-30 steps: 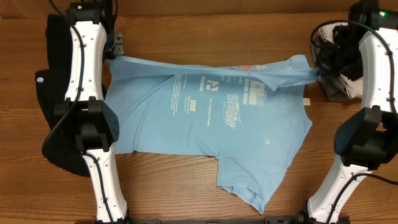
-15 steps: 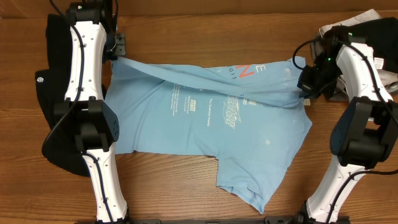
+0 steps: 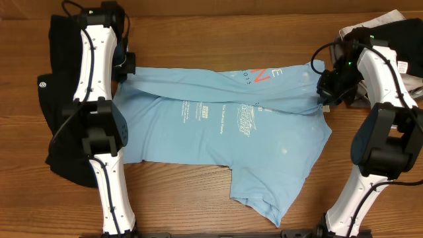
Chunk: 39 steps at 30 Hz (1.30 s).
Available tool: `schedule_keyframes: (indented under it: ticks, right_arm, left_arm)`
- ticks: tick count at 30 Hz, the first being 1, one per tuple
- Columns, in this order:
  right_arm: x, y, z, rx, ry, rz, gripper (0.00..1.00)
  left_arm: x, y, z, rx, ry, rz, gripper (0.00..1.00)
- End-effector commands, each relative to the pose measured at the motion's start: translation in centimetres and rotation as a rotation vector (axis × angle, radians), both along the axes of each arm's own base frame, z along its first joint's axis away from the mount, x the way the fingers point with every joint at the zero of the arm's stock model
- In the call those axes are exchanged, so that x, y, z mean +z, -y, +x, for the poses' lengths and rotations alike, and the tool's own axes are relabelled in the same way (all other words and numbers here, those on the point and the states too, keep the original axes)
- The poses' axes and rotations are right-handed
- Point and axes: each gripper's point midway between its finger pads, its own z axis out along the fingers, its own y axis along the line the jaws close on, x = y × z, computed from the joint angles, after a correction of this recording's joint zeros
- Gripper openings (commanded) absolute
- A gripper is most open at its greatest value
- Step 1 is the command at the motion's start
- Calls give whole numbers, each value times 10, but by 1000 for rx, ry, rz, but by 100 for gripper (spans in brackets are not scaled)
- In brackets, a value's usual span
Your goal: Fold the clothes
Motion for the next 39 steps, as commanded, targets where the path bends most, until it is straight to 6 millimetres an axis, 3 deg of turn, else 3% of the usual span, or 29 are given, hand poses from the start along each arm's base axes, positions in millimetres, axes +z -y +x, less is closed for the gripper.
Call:
schedule_keyframes:
  ticks: [1, 4, 10, 11, 15, 16, 17, 21, 26, 32, 36, 39]
  right_arm:
    - [11, 0, 1, -3, 29, 0, 13]
    - [11, 0, 0, -3, 26, 1, 20]
    - [11, 0, -3, 0, 16, 3, 23]
    - [11, 0, -3, 1, 15, 3, 26]
    - [11, 0, -2, 4, 21, 2, 43]
    - [12, 0, 0, 4, 27, 1, 45]
    - [14, 0, 2, 4, 35, 0, 47]
    - [39, 2, 10, 4, 91, -11, 48]
    - [114, 3, 11, 5, 254, -46, 49]
    - [197, -4, -26, -7, 434, -72, 56]
    - [234, -9, -58, -33, 505, -80, 58]
    - [251, -13, -80, -59, 531, -79, 58]
  left_arm:
    - [-3, -19, -5, 51, -19, 31, 10]
    - [-3, -24, -8, 62, -28, 28, 15]
    - [-3, -24, -19, 64, -72, 25, 18]
    - [-2, -24, -21, 64, -78, 24, 22]
    - [-2, -22, -24, 64, -94, 17, 69]
    - [-2, -22, -24, 64, -94, 16, 88]
    - [-2, -22, -24, 64, -91, 16, 97]
    - [10, -22, -23, 66, -68, 14, 100]
    - [67, -8, -16, 66, 93, -61, 100]
    - [162, 0, -30, 67, 331, -83, 100]
    - [215, 10, -52, 54, 459, -123, 100]
    - [246, 18, -67, 40, 539, -152, 100]
